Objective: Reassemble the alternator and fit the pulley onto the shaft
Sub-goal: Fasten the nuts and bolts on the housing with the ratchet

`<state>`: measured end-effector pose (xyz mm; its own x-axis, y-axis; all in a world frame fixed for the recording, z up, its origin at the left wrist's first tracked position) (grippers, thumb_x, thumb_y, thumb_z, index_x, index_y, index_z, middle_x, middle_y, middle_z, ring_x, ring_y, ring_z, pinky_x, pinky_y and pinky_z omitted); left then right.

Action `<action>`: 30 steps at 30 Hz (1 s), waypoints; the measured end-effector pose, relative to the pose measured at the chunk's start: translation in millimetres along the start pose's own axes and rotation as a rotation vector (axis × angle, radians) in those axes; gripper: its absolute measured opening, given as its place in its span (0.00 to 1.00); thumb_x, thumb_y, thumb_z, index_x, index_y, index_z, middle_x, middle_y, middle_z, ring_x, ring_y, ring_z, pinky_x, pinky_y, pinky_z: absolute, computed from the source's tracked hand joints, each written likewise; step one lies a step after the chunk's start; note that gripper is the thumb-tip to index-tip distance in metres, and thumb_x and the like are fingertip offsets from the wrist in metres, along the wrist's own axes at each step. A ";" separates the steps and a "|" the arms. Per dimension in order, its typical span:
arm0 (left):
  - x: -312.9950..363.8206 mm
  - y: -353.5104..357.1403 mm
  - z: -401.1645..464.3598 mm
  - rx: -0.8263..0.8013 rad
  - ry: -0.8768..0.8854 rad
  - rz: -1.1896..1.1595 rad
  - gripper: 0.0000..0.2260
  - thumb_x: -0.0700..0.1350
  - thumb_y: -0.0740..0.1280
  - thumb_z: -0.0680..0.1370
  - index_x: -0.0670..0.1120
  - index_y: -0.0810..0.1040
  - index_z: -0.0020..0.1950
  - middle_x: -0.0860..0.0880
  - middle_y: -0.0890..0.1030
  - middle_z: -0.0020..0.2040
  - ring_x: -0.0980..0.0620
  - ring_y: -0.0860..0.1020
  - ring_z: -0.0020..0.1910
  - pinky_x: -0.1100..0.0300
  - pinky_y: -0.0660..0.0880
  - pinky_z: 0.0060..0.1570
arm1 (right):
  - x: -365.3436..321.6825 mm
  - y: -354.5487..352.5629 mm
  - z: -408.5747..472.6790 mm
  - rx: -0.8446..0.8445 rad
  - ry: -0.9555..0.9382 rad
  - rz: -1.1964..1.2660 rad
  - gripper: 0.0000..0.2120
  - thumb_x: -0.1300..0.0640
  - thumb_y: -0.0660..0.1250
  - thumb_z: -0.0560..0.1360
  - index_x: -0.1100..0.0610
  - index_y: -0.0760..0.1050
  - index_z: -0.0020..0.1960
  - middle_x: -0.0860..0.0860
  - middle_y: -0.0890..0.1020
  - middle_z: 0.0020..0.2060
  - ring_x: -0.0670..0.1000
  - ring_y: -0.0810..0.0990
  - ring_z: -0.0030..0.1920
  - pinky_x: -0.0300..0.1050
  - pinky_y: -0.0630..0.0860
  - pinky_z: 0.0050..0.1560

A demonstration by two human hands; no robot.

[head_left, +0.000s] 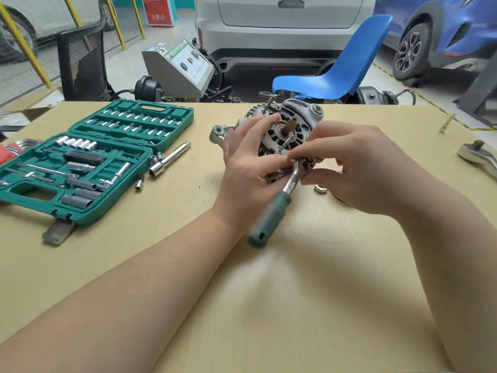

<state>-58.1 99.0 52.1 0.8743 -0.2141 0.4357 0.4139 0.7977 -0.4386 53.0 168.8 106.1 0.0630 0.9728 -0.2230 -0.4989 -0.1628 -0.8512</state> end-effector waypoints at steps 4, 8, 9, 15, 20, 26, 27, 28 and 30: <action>-5.7 0.4 0.3 -0.019 -0.040 0.028 0.11 0.54 0.77 0.79 0.49 0.91 0.55 0.41 0.75 0.76 0.42 0.68 0.78 0.34 0.64 0.76 | -0.4 -2.4 0.6 0.064 0.027 -0.045 0.12 0.51 0.77 0.75 0.55 0.86 0.55 0.50 0.82 0.41 0.53 0.79 0.41 0.52 0.78 0.45; 2.5 -1.7 -0.2 0.015 0.002 0.007 0.09 0.55 0.77 0.78 0.51 0.92 0.49 0.40 0.79 0.70 0.38 0.71 0.73 0.30 0.66 0.71 | 2.5 -3.7 4.9 0.106 0.066 -0.058 0.15 0.45 0.72 0.75 0.57 0.86 0.48 0.52 0.80 0.36 0.56 0.77 0.38 0.56 0.77 0.42; 3.2 -1.9 0.6 0.016 0.007 0.004 0.08 0.54 0.77 0.78 0.51 0.92 0.49 0.39 0.79 0.71 0.37 0.72 0.73 0.30 0.67 0.71 | 2.8 -2.8 5.1 0.086 0.060 -0.035 0.13 0.47 0.74 0.75 0.56 0.86 0.50 0.52 0.80 0.37 0.56 0.78 0.38 0.56 0.77 0.43; 0.9 1.2 1.1 -0.015 0.025 0.050 0.06 0.48 0.82 0.76 0.48 0.92 0.50 0.36 0.77 0.74 0.33 0.71 0.75 0.28 0.65 0.71 | 0.2 -0.9 -0.8 0.003 0.025 -0.003 0.14 0.49 0.77 0.74 0.51 0.86 0.58 0.48 0.81 0.42 0.53 0.80 0.42 0.54 0.78 0.45; 2.1 -1.9 1.1 0.016 -0.010 0.021 0.06 0.52 0.78 0.79 0.50 0.91 0.47 0.40 0.80 0.69 0.36 0.73 0.73 0.30 0.67 0.70 | 6.9 -3.5 5.8 0.113 0.126 -0.090 0.19 0.39 0.68 0.76 0.54 0.85 0.45 0.49 0.80 0.35 0.55 0.77 0.38 0.55 0.76 0.40; -4.8 1.8 0.2 -0.029 -0.059 0.027 0.09 0.50 0.78 0.79 0.46 0.91 0.54 0.39 0.76 0.75 0.38 0.67 0.78 0.30 0.63 0.75 | 1.2 0.8 0.1 0.000 0.018 -0.007 0.12 0.52 0.78 0.74 0.51 0.85 0.57 0.48 0.81 0.43 0.52 0.79 0.42 0.52 0.77 0.44; -3.0 2.2 -0.7 -0.030 -0.033 0.046 0.09 0.50 0.78 0.79 0.46 0.91 0.54 0.38 0.76 0.75 0.36 0.68 0.78 0.29 0.64 0.74 | 1.1 1.0 -1.1 -0.002 0.012 0.001 0.13 0.53 0.78 0.74 0.51 0.85 0.58 0.48 0.81 0.43 0.51 0.78 0.42 0.50 0.76 0.43; -2.6 2.0 -1.1 -0.025 -0.019 0.049 0.09 0.49 0.78 0.79 0.46 0.91 0.55 0.37 0.76 0.75 0.35 0.68 0.77 0.29 0.64 0.73 | 1.3 0.6 -1.4 0.009 0.017 0.003 0.13 0.53 0.78 0.74 0.52 0.85 0.58 0.49 0.81 0.42 0.50 0.77 0.40 0.49 0.75 0.42; -3.9 -1.6 0.4 0.001 -0.047 0.012 0.12 0.50 0.79 0.78 0.47 0.89 0.59 0.38 0.77 0.74 0.35 0.69 0.77 0.30 0.65 0.74 | 0.9 -1.0 0.4 0.057 0.041 -0.012 0.11 0.52 0.77 0.75 0.54 0.86 0.55 0.50 0.82 0.40 0.51 0.77 0.38 0.51 0.77 0.41</action>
<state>-62.3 98.8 51.5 0.8662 -0.1778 0.4669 0.4032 0.8006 -0.4432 53.2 169.9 107.0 0.1046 0.9668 -0.2332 -0.5460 -0.1401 -0.8260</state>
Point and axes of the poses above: each hand's wrist, its own z-axis towards the middle knuckle, its own y-axis out of the palm, x = y × z, the point moved 10 cm from there along z, towards the middle knuckle
